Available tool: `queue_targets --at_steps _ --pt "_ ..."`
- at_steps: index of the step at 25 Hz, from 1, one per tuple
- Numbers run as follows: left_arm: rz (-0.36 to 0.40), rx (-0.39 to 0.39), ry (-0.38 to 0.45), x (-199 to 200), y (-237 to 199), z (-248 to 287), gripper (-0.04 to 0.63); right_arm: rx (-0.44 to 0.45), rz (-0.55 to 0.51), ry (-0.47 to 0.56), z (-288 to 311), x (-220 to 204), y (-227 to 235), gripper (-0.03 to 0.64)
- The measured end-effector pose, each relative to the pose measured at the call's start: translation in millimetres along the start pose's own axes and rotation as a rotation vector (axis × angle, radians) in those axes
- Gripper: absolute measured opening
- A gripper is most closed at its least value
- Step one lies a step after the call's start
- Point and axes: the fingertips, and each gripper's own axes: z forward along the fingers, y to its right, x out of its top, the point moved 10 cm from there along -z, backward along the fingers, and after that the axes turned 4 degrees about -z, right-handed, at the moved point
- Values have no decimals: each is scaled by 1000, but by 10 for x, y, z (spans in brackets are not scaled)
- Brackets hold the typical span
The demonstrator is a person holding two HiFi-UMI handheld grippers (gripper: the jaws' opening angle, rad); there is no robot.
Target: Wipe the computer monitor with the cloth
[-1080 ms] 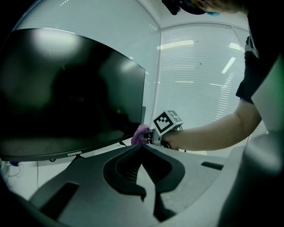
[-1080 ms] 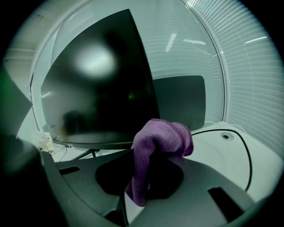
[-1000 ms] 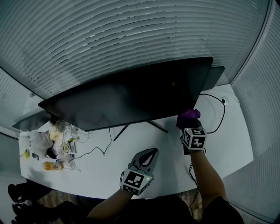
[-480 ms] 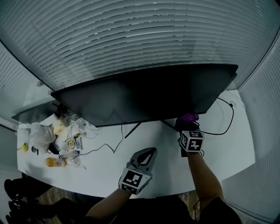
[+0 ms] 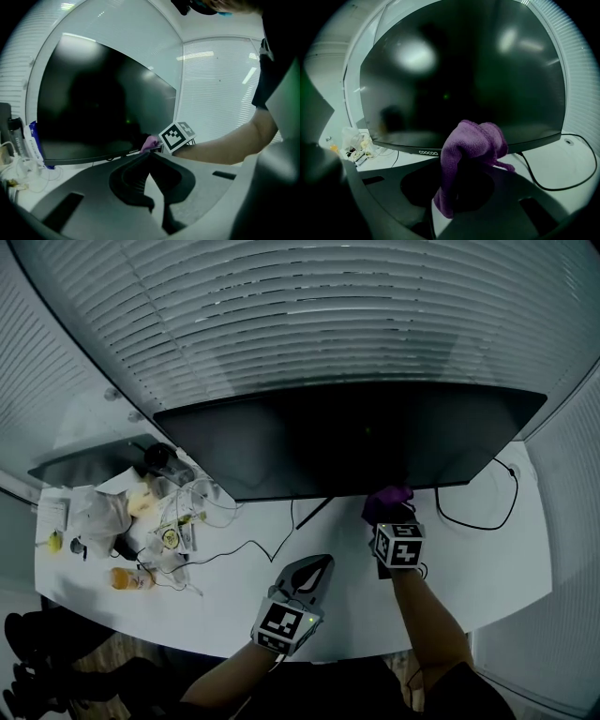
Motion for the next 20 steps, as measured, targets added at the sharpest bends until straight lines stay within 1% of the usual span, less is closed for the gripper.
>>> queue_targets --at_steps 6,15,20 --pt "-18 32 2 -68 -281 -302 3 10 12 -11 135 -14 -370 61" --pt "-42 58 16 -124 -633 -594 5 69 -7 -26 357 7 -1068 61" --pt "-57 88 21 -151 -843 -785 5 116 -12 -31 486 22 -1463 60"
